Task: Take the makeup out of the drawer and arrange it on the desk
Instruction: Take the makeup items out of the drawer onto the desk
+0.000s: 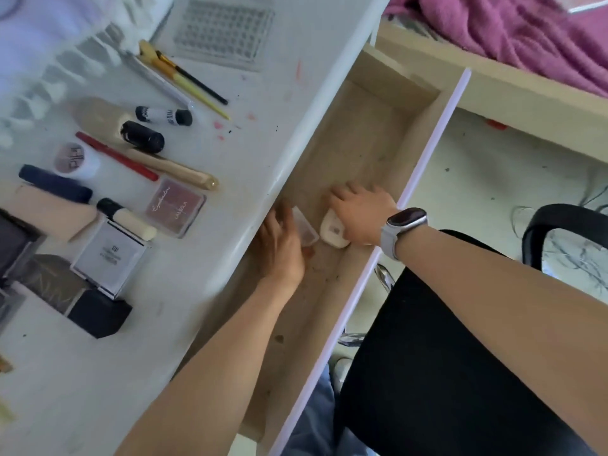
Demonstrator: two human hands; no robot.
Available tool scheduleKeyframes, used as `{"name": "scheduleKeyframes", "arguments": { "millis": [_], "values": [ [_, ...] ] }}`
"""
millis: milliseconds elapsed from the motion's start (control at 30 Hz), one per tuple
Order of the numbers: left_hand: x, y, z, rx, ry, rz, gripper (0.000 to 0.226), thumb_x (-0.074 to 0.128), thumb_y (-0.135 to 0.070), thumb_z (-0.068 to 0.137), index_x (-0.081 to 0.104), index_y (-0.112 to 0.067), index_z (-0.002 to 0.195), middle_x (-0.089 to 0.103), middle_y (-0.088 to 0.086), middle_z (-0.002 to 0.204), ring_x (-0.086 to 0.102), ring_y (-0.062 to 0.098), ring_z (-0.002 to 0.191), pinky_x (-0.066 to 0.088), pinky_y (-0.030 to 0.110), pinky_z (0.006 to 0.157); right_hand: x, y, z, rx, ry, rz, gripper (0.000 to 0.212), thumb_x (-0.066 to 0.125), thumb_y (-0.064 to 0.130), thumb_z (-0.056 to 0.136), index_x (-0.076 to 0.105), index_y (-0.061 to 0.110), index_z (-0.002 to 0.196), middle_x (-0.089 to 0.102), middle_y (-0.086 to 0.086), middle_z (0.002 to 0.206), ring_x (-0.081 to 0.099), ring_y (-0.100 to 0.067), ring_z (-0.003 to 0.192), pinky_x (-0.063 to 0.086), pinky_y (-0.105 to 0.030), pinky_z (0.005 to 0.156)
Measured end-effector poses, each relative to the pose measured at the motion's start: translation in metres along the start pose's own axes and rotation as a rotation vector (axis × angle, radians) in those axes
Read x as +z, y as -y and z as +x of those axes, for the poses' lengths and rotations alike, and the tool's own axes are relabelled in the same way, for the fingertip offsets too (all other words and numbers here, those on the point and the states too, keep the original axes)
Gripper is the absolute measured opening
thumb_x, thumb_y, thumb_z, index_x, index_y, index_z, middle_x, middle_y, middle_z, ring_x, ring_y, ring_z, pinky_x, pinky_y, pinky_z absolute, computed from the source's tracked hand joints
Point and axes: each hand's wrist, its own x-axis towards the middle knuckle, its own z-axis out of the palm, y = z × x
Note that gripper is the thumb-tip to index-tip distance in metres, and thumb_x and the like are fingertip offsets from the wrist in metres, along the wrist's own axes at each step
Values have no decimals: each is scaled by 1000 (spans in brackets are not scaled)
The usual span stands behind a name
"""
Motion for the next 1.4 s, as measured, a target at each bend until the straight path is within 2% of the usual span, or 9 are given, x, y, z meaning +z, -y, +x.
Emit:
{"name": "scheduleKeyframes", "arguments": {
  "millis": [200, 333, 400, 533, 667, 767, 900, 1067, 1400],
  "values": [
    [-9, 2, -25, 33, -38, -271, 50, 74, -19, 76, 51, -6, 118, 48, 16, 114, 53, 34, 97, 43, 40, 77, 6, 10, 11, 44, 68, -59, 47, 62, 29, 81, 47, 12, 122, 40, -12, 125, 43, -31, 112, 33, -35, 68],
    [-13, 13, -52, -105, 30, -549, 30, 56, -19, 91, 50, -11, 119, 61, 6, 108, 58, 23, 98, 47, 31, 80, 0, 15, 9, 70, 95, -64, 48, 68, 31, 78, 50, 11, 118, 39, -13, 124, 44, -31, 111, 34, -34, 67],
    [-12, 19, -68, -131, 43, -539, 25, 55, -18, 91, 52, -11, 115, 59, 5, 107, 58, 23, 98, 44, 27, 78, -2, 18, 6, 77, 93, -59, 45, 64, 28, 82, 49, 10, 120, 44, -12, 123, 44, -30, 113, 33, -34, 68],
    [-2, 25, -81, -113, -31, -317, 22, 62, -12, 85, 61, -4, 105, 43, 19, 133, 41, 38, 122, 33, 46, 103, -3, 23, -3, 87, 68, -51, 37, 55, 19, 88, 46, 9, 122, 49, -10, 123, 42, -28, 117, 33, -33, 68],
    [3, 27, -76, -33, 85, -187, 31, 58, -16, 88, 54, -4, 117, 23, 14, 152, 13, 29, 141, 14, 43, 113, -6, 30, -8, 102, 82, -44, 38, 53, 17, 89, 43, 8, 125, 47, -10, 127, 38, -27, 122, 37, -35, 74],
    [4, 26, -81, -1, 109, -81, 35, 52, -11, 91, 47, -5, 125, 32, 12, 147, 21, 28, 138, 24, 39, 110, -8, 34, -11, 122, 78, -18, 39, 54, 19, 90, 42, 8, 126, 47, -11, 127, 38, -27, 121, 38, -35, 74],
    [1, 22, -86, -16, 115, -77, 32, 60, -12, 86, 49, -8, 116, 46, 12, 126, 38, 30, 121, 35, 34, 97, -9, 36, -18, 113, 75, 7, 42, 56, 23, 89, 42, 8, 125, 47, -11, 125, 39, -27, 119, 42, -37, 75],
    [0, 21, -88, -66, 144, -186, 33, 59, -12, 86, 47, -8, 117, 49, 11, 124, 42, 28, 117, 33, 32, 98, -8, 39, -28, 111, 20, 31, 40, 56, 27, 89, 44, 10, 122, 48, -9, 123, 40, -26, 117, 38, -35, 70],
    [-10, 30, -83, -86, 309, -282, 30, 54, -10, 86, 45, -3, 113, 52, 16, 118, 48, 33, 111, 42, 41, 91, -4, 50, -49, 122, -104, 19, 39, 58, 25, 88, 45, 12, 122, 49, -6, 121, 43, -24, 114, 44, -37, 82]
  ]
}}
